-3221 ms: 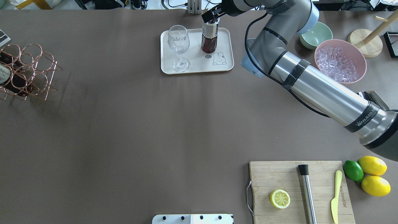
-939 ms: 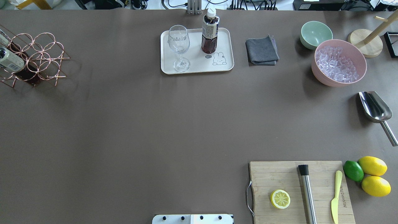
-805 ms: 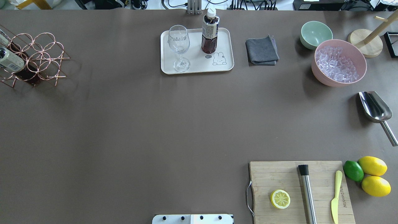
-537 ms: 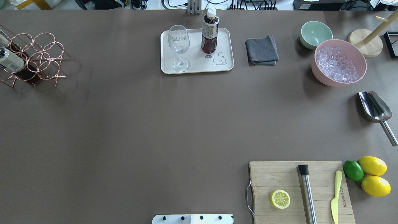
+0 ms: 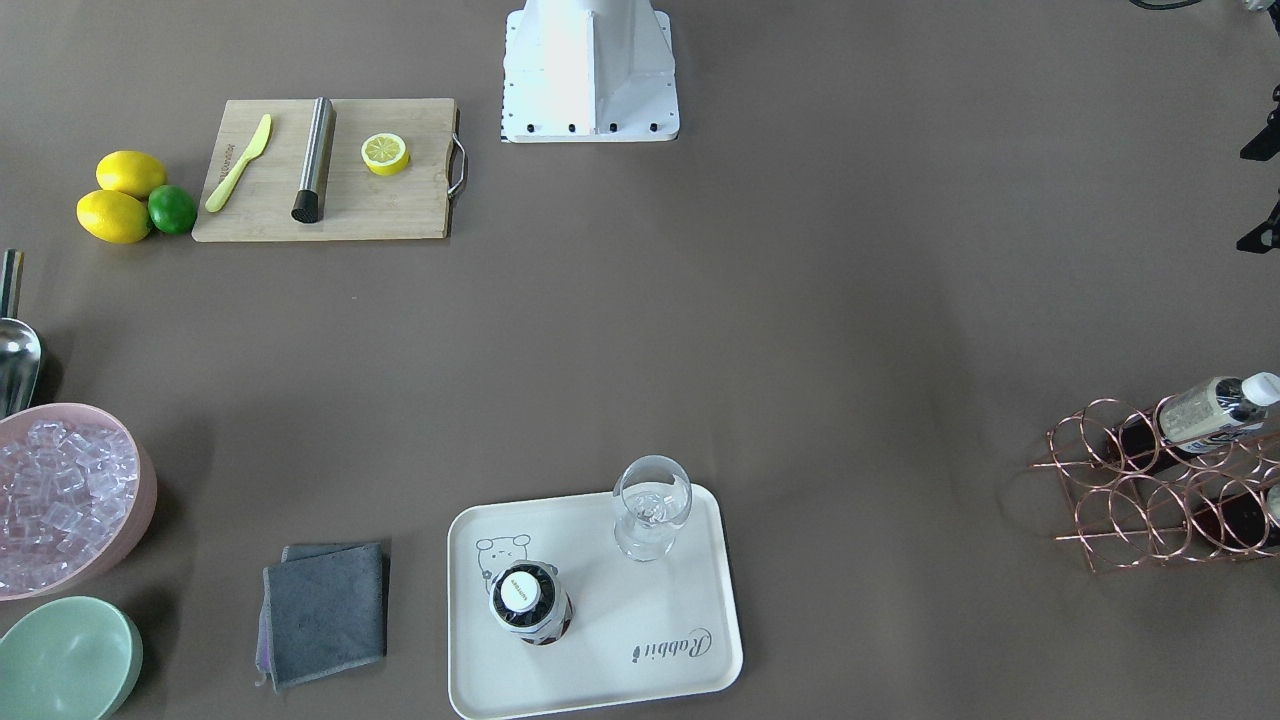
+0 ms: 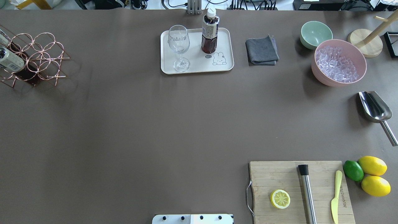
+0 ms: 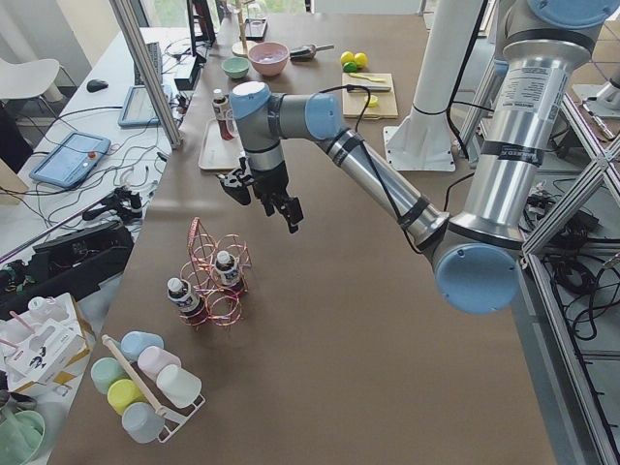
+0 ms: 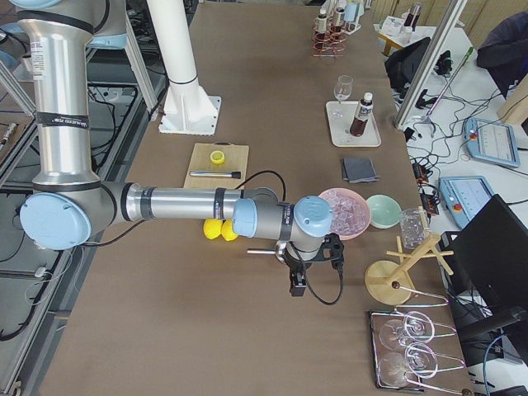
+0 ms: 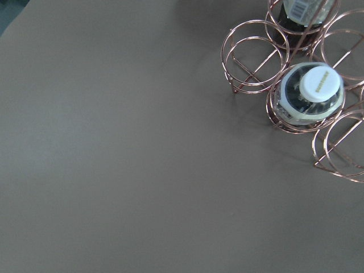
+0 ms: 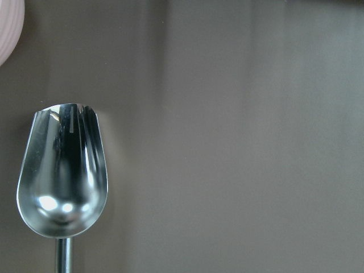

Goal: Take tea from basket to plate

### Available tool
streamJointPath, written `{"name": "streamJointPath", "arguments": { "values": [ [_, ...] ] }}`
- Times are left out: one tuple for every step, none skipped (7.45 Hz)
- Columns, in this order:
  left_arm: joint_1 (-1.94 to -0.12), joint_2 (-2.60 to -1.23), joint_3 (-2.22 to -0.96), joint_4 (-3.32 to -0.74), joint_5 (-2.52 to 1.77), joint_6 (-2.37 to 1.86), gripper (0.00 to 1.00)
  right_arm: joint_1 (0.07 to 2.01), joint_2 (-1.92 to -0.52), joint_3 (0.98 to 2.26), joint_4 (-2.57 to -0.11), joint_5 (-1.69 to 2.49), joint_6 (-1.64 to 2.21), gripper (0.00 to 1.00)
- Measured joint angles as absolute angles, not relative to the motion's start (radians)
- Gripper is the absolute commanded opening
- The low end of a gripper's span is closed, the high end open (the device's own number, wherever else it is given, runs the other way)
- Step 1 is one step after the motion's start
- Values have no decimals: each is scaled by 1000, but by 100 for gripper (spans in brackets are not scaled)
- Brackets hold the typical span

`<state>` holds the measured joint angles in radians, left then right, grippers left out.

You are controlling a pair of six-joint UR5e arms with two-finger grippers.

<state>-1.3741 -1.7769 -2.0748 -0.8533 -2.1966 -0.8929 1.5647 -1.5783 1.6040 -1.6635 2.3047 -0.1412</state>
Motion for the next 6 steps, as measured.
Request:
{"name": "streamJointPath", "arguments": {
  "values": [
    [-1398,-1695,-2072,-906,-2197,-715,98,1565,-1578,1604,-1663,2304,-134,100],
    [-1431,-1599,-2065,-991,-2197,-570,98,1565,-1577,1603,-1664,2305,-122,100],
    [-1487,-1507,-2042,-1100,-2198,-438,98,1565,-1577,1602,-1664,2305,-115,100],
    [-1535,-1456,-2002,-1193,-2203,-317,98,1565,-1577,1602,-1664,2305,-111,100],
    [-1564,-1435,-1955,-1245,-2208,-225,98,1565,-1576,1602,-1664,2306,-108,100],
    [-1580,-1428,-1911,-1285,-2211,-171,98,1565,-1575,1601,-1664,2306,-107,100]
  ]
}}
